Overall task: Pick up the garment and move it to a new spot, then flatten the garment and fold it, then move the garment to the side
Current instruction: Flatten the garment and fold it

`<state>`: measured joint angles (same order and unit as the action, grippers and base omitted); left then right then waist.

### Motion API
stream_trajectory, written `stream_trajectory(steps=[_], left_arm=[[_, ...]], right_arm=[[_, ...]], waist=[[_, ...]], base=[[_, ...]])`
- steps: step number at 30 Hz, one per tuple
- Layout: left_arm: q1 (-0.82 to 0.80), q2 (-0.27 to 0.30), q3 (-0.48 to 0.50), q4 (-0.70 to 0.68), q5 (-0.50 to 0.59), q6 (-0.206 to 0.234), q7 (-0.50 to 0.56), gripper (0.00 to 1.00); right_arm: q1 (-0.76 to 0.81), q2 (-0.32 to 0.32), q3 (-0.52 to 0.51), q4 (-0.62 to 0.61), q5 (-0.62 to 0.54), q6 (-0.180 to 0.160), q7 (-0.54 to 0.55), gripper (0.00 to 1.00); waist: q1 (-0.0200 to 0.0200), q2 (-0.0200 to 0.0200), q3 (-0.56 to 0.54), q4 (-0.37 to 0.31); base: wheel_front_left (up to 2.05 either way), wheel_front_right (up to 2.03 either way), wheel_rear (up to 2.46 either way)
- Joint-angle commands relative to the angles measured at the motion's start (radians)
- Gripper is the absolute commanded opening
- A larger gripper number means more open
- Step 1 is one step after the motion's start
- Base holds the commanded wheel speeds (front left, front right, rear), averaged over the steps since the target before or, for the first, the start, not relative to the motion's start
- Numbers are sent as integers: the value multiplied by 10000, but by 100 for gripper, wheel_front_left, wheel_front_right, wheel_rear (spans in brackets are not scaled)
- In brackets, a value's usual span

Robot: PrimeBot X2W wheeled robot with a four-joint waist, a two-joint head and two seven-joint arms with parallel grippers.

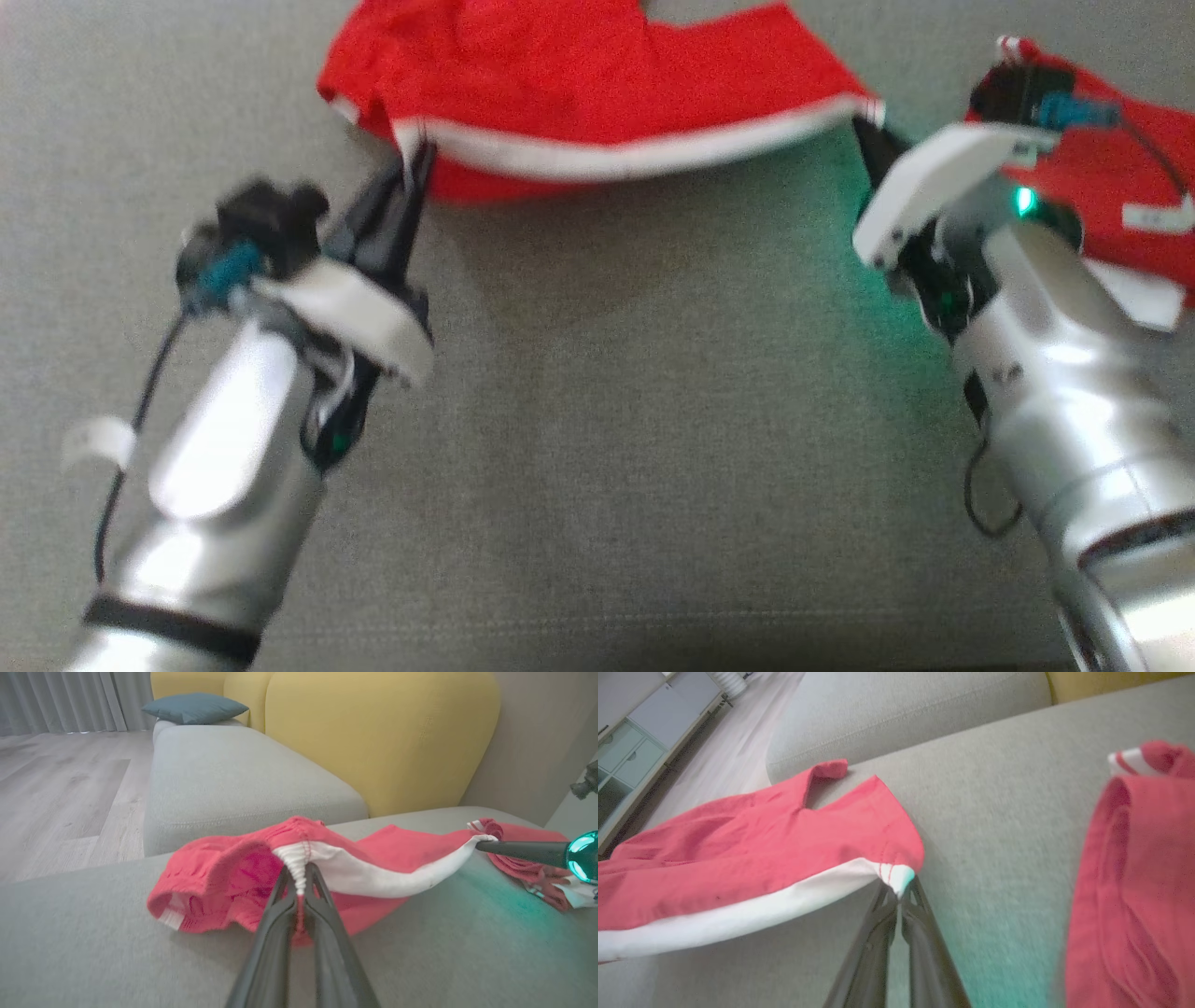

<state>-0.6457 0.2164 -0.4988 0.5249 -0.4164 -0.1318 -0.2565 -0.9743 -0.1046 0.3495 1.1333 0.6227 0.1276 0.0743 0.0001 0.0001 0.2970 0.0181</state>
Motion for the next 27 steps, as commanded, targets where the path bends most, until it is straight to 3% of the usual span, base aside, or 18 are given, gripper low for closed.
stream_trajectory(steps=[1,6,19,27], left_arm=[[242,486,149,-461,37,13,-52,0],[1346,750,-536,-750,263,13,-52,0],[3412,1211,-1157,-1524,233,12,-53,0],[4769,1516,-1713,-2649,49,12,234,0]], right_arm=[[446,-93,340,-526,299,31,370,0],[1601,-715,1040,-1259,845,31,1454,0],[3761,-2480,2244,-3652,1966,31,3623,0],[5318,-3928,2312,-5730,2711,31,5460,0]], waist=[[-1,-1,-661,-39],[-1,-1,-1400,-126],[-1,-1,-2675,-475],[-1,-1,-3198,-600]], base=[[0,0,0],[0,0,0],[0,0,0],[0,0,0]])
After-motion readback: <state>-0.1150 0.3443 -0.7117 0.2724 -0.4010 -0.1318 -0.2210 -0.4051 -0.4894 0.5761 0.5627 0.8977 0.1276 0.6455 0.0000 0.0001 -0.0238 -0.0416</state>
